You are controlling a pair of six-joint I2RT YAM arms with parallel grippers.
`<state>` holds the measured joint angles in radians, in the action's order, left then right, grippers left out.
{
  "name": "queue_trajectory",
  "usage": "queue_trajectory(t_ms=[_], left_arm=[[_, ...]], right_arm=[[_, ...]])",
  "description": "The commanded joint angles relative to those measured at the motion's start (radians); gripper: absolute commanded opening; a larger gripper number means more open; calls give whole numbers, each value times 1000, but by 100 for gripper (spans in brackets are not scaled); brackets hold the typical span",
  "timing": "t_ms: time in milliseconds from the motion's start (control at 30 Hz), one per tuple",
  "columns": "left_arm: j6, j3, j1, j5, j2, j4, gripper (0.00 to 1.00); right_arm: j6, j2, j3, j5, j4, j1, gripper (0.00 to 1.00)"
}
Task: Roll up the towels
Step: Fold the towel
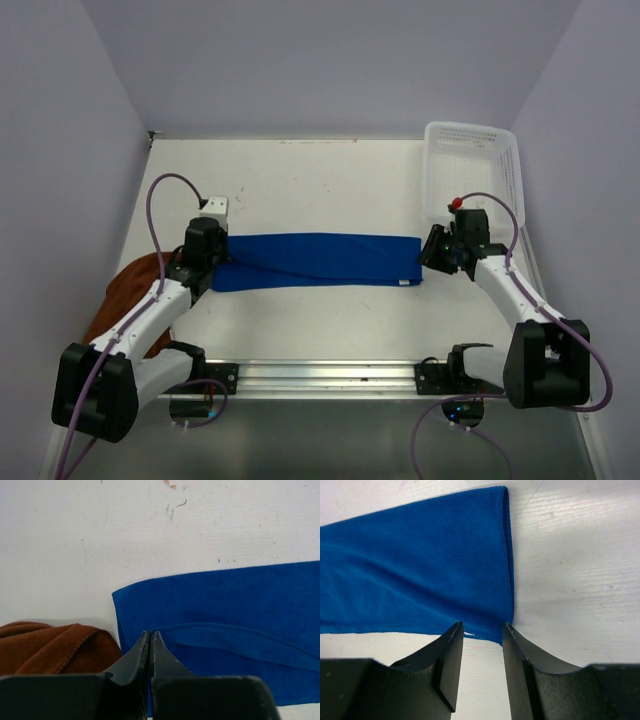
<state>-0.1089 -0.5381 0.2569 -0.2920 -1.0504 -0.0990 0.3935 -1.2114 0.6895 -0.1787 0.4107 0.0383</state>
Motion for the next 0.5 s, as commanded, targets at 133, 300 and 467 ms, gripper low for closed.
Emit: queue_trajectory(t_ms=[133, 300, 467], left_arm=[[29, -19, 13, 39, 36, -8, 0], [43, -40, 13, 63, 56, -27, 0], [60, -60, 13, 82, 76, -48, 0]], right_arm=[[2, 9, 59, -25, 4, 14, 42], [39, -46, 100, -39, -36, 83, 44], [67, -94, 145, -21, -59, 149, 45]])
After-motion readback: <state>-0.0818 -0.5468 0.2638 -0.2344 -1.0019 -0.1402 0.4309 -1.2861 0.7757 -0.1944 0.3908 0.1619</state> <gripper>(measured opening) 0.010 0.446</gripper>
